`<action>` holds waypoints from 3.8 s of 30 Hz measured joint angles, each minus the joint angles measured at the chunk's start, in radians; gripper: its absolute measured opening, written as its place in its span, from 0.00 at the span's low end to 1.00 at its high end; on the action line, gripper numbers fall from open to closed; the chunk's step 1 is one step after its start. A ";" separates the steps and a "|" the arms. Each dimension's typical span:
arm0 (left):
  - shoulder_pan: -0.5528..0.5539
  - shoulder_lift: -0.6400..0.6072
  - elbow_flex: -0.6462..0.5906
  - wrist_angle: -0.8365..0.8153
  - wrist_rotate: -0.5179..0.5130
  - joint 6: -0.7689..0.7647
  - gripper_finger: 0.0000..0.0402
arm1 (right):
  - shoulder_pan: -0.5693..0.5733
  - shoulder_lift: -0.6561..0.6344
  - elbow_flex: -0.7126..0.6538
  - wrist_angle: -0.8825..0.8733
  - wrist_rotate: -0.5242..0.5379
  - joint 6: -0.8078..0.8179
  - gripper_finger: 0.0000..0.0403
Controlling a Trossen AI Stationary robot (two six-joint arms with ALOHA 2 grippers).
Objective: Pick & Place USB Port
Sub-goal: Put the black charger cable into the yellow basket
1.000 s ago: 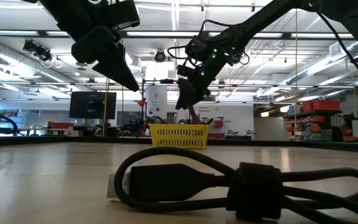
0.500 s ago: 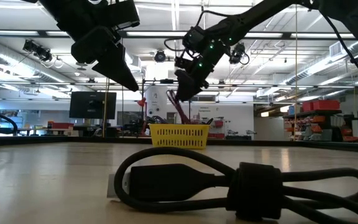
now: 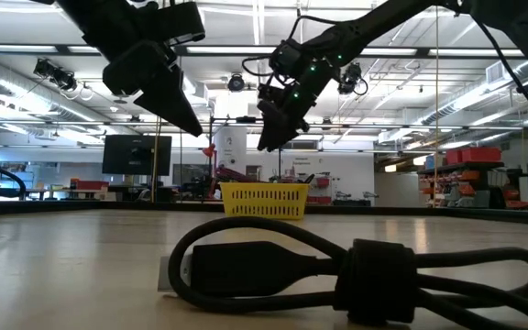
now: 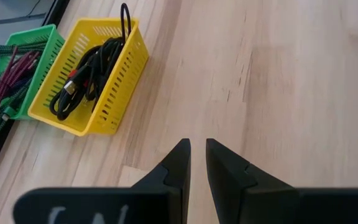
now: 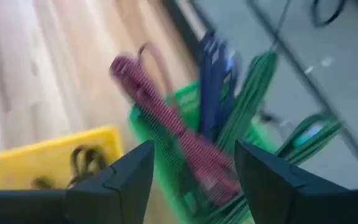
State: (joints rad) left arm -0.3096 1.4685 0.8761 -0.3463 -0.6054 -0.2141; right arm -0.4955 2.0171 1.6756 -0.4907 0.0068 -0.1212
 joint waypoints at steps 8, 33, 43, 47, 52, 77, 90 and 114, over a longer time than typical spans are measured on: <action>0.000 0.000 0.000 -0.077 -0.026 -0.017 0.14 | 0.136 0.000 0.000 -0.237 -0.198 0.012 0.55; -0.189 0.000 0.000 -0.226 0.001 -0.153 0.14 | 0.874 0.000 0.000 -0.299 0.021 0.447 0.54; -0.255 0.000 0.000 -0.215 0.002 -0.278 0.14 | 1.096 0.000 0.000 -0.315 0.125 0.791 0.54; -0.284 0.000 0.000 -0.168 0.002 -0.300 0.14 | 1.173 0.000 0.000 -0.374 0.215 0.904 0.54; -0.322 0.000 0.000 -0.091 0.001 -0.301 0.14 | 1.233 0.000 -0.001 -0.521 0.286 1.091 0.54; -0.401 0.000 0.000 0.013 -0.003 -0.298 0.14 | 1.345 -0.001 -0.134 -0.681 0.299 1.363 0.54; -0.401 0.000 0.000 0.014 -0.003 -0.298 0.14 | 1.340 -0.001 -0.284 -0.575 0.273 1.346 0.54; -0.401 0.000 0.000 0.021 -0.008 -0.298 0.14 | 1.303 -0.017 -0.346 -0.477 0.237 1.398 0.05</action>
State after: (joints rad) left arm -0.7101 1.4685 0.8761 -0.3253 -0.6131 -0.5125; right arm 0.8075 2.0003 1.3298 -0.9679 0.2433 1.2767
